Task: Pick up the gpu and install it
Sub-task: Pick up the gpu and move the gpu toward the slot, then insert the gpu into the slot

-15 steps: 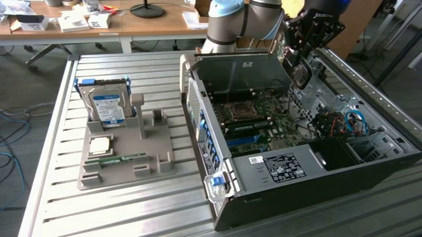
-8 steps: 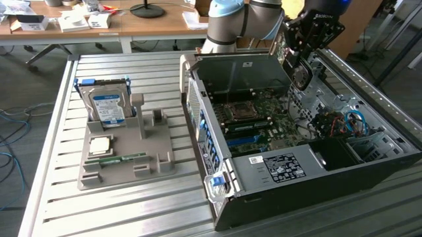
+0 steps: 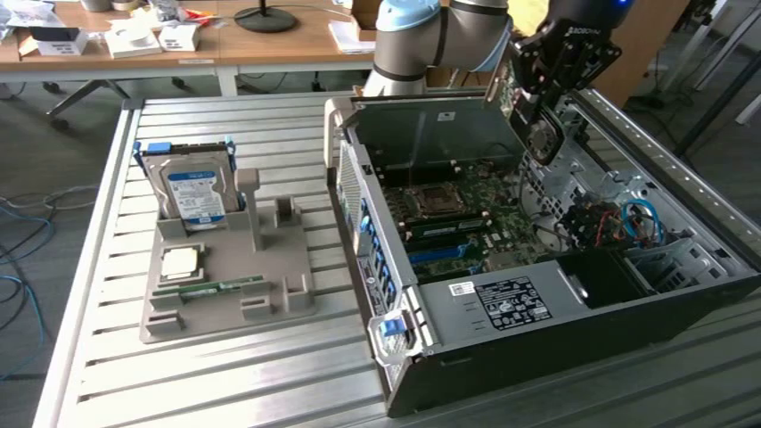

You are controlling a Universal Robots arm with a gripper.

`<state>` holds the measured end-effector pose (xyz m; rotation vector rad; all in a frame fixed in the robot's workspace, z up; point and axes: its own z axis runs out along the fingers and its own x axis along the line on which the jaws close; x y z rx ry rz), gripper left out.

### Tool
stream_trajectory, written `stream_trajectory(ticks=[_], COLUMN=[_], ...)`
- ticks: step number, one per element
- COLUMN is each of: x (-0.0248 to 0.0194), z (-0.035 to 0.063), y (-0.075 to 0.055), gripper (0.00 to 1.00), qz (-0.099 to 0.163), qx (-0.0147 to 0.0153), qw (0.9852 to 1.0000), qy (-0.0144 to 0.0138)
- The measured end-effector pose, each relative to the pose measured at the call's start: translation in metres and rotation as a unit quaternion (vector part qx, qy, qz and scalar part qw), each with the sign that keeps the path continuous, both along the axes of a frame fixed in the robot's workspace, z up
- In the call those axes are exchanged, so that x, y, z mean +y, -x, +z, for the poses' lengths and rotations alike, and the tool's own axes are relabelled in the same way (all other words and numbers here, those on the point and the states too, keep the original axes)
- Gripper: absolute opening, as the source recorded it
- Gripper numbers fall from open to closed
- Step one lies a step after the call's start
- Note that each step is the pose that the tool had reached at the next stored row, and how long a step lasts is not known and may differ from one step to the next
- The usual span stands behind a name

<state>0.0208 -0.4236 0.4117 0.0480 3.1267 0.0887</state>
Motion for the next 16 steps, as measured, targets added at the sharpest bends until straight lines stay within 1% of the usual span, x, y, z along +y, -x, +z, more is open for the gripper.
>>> stream_trajectory(ticks=[5, 16], x=[0.0, 0.0], z=[-0.003, -0.0031], y=[0.0, 0.0], gripper=[0.26, 0.26], qz=[0.0, 0.0], qx=[0.0, 0.0], qw=[1.0, 1.0], qy=[0.0, 0.0])
